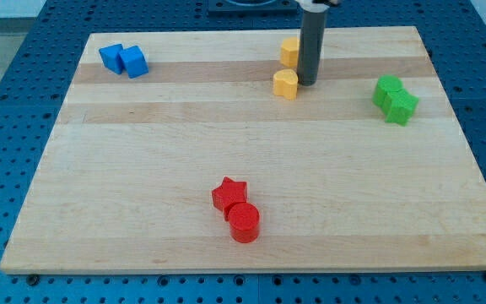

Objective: Point your arm at the yellow hexagon

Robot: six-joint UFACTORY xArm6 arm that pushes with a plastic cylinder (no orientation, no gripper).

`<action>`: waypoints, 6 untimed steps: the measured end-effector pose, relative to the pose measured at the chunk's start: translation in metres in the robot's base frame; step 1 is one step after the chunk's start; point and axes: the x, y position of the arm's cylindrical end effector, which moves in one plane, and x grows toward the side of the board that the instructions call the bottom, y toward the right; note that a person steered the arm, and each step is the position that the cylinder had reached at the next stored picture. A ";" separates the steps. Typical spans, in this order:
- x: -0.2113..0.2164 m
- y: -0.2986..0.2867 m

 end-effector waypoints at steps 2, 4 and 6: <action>-0.015 -0.041; -0.052 -0.097; -0.106 -0.065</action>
